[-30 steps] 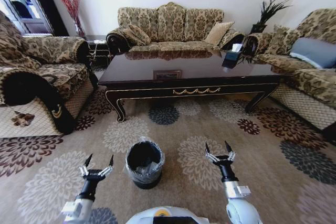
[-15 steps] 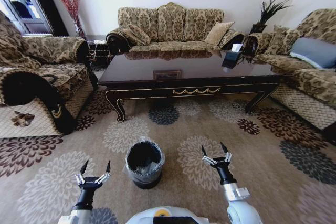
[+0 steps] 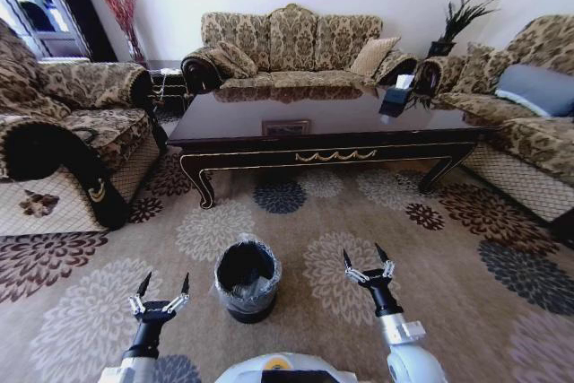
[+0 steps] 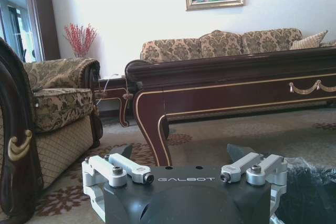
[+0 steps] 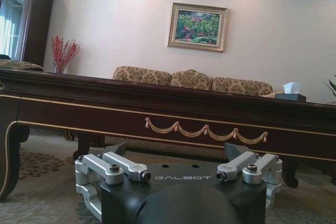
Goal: Move to the front of the table and pick up the trash from the floor, then place it into the trash bin.
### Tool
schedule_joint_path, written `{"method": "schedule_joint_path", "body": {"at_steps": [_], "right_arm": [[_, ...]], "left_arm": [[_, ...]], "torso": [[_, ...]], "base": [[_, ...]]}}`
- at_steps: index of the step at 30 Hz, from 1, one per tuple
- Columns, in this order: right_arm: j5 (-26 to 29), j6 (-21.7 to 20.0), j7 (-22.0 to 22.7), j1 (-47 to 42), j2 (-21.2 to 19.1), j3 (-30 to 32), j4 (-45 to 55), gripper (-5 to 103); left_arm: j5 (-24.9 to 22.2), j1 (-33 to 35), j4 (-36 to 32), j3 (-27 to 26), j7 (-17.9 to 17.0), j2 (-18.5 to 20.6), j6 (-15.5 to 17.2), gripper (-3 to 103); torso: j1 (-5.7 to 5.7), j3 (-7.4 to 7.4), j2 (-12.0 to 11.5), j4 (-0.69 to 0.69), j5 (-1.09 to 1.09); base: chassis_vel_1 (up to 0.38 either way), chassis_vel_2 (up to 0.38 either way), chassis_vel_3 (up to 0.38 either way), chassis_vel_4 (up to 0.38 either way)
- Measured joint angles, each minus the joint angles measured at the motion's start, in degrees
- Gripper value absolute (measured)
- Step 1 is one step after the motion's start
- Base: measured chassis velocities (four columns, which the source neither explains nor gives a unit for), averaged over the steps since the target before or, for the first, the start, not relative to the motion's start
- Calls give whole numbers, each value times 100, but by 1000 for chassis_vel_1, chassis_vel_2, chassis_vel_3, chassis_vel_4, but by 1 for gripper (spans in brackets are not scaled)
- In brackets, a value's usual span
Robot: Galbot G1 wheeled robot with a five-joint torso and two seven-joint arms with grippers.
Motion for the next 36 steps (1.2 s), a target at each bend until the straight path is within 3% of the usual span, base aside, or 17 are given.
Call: {"method": "schedule_joint_path", "body": {"at_steps": [36], "right_arm": [[0,-7,2,2,0,-1,2,100]], "left_arm": [[-11,-4,-4,3,-6,6,16,100]], "torso": [[0,0,0,0,0]], "base": [[42,-44,-42,46]]}}
